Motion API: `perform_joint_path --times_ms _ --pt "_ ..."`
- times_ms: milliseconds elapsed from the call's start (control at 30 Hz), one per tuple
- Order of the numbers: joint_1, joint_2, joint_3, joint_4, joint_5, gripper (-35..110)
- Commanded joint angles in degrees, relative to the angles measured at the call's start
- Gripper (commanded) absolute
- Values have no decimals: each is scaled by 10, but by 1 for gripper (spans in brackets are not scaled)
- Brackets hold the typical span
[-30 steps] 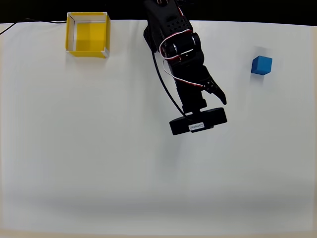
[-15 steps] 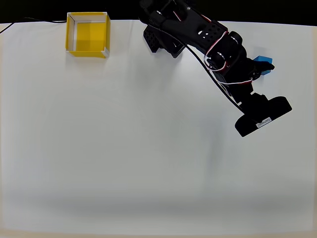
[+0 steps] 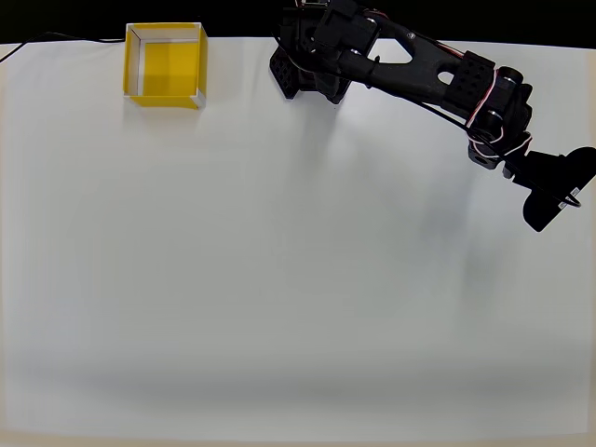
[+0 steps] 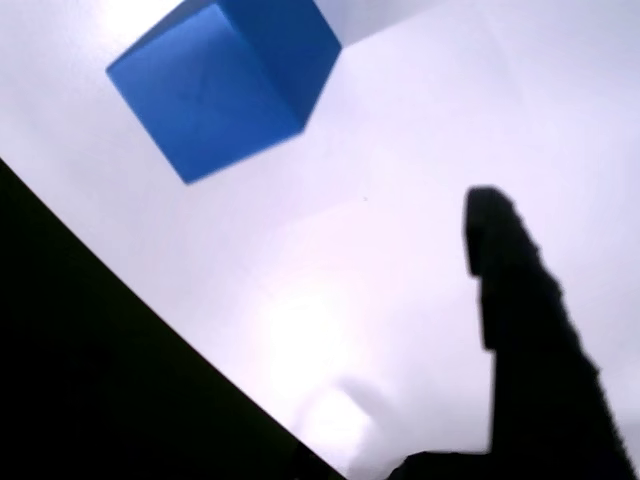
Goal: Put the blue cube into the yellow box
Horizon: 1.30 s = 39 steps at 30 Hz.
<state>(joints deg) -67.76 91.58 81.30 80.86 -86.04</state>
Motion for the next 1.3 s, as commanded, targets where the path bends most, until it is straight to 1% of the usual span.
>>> perform_joint_path --times_ms 0,300,667,967,1200,1267 --pt "-23 -20 -76 -2 -9 63" --pt "-58 -115 -108 -8 -14 62" --pt "-97 -171 -107 -34 2 59" --pt "-104 -207 -106 -66 13 57" --pt "-109 -230 -104 -76 18 52" --pt "-111 -232 -103 -81 17 48"
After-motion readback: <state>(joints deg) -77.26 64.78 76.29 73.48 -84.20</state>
